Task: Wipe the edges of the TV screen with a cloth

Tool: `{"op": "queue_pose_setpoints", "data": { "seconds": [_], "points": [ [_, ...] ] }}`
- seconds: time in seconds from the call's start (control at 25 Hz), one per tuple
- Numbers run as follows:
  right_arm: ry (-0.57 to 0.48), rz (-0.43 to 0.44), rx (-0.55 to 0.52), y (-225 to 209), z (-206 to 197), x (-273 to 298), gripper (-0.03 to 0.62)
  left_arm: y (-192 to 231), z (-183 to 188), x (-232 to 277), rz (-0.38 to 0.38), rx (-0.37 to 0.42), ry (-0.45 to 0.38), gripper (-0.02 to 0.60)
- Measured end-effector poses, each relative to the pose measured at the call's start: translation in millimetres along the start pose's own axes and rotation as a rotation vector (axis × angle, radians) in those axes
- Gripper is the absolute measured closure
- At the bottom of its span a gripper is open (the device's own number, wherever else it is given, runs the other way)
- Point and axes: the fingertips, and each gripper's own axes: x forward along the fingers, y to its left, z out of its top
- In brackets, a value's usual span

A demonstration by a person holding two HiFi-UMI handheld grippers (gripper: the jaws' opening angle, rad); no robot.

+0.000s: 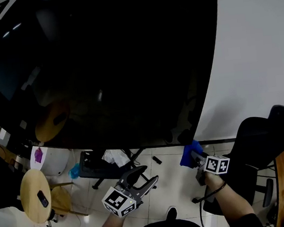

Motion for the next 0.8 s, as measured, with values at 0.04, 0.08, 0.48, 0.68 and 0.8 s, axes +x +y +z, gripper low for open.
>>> {"op": "queue_pose_setpoints", "data": {
  "seconds": [0.04,0.08,0.48,0.68,0.8],
  "points": [
    [-0.014,0.028,0.037,8,4,2,0.477,2,-1,-4,0.007,-0.001,0.000,0.362],
    [-0.022,0.050,0.069,16,6,4,0.477,3,-2,-7,0.013,-0.003,0.001,0.362],
    [-0.008,0.114,0.186,47,-4,27,0.477,19,-5,-49,0.093,-0.025,-0.005,0.362],
    [0.002,0.114,0.187,71,-15,43,0.477,33,-12,-83,0.126,-0.037,-0.026,0.362],
    [0.019,0.105,0.164,90,-25,56,0.477,44,-10,-112,0.152,-0.042,-0.035,0.362]
  ]
}}
